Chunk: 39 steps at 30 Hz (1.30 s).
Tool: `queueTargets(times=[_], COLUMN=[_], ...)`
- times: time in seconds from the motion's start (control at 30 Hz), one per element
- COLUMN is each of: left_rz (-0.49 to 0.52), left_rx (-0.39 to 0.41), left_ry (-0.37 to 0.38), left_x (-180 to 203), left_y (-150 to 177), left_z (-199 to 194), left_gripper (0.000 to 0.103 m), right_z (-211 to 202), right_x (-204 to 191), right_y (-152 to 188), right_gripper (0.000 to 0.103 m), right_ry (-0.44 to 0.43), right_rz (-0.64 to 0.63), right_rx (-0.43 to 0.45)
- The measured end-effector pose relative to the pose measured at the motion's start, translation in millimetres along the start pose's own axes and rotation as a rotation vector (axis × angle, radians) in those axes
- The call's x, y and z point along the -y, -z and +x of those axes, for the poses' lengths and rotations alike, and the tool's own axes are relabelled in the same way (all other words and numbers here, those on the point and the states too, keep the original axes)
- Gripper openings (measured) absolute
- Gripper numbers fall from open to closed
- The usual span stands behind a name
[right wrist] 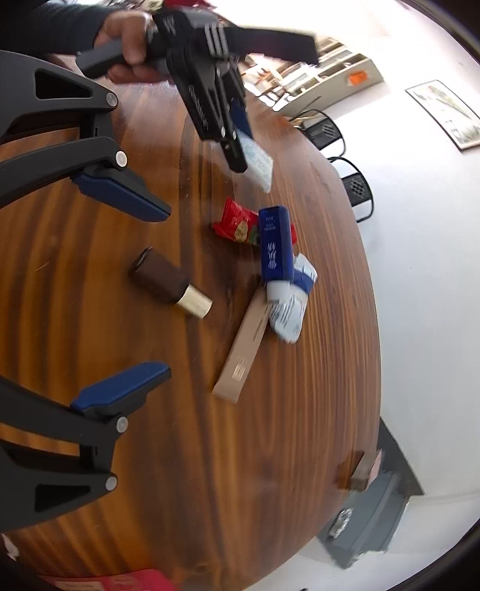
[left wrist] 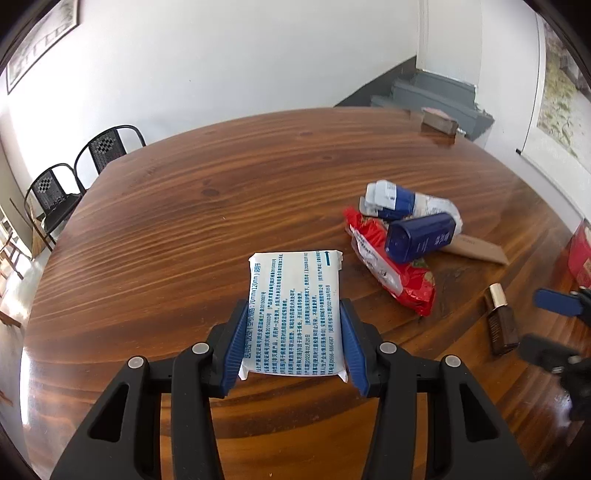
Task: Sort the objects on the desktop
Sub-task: 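Hold the pad packet with the left gripper while the right grasps the brown gold-capped bottle, then carry the pad packet with the left gripper while the right carries the brown bottle to the tin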
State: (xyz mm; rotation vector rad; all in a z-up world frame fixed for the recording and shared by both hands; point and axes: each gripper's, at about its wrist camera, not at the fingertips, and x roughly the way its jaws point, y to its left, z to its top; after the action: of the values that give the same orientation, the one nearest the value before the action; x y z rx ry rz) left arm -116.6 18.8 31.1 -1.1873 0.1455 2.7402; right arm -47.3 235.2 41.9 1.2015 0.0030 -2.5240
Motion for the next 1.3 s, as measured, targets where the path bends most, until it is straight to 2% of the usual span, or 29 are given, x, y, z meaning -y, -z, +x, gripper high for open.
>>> queueTargets(times=[0.07,0.17,0.33,0.47,0.63,0.9,1.13,1.3], left_rz=[-0.005,-0.013,-0.006,0.014,0.021,0.009,0.021,0.028], left_rx=[0.005,0.004,0.005,0.003,0.011,0.041,0.061,0.057], left_ry=[0.001,0.001,0.011,0.018,0.028,0.071,0.098,0.145], left_x=[0,-1,1,10,16,26,49,75], left_y=[0,0,1,1,1,0,1,5], left_z=[-3,-5,-7,-6,-11,-28,-44,-53], left_gripper=[0.051,0.051,0.051,0.051,0.051,0.051,0.051,0.051], right_z=[11,23,28,26,20,-16,-43,-67], right_x=[-8,-12,-10,-7,3,22,44,66], right_y=[-4,-6,-4,-2,-1,1,8,20], right_gripper=[0.079,0.058,0.045,0.023,0.022,0.022,0.022,0.022], right_ry=[0.040,0.072,0.114,0.119,0.098,0.076,0.074,0.104], right_rz=[-0.038,-0.056,-0.071,-0.066,-0.025,0.053,0.115,0.170], right_rx=[-0.011,-0.042,-0.051,-0.040,-0.026,0.061,0.120,0.168])
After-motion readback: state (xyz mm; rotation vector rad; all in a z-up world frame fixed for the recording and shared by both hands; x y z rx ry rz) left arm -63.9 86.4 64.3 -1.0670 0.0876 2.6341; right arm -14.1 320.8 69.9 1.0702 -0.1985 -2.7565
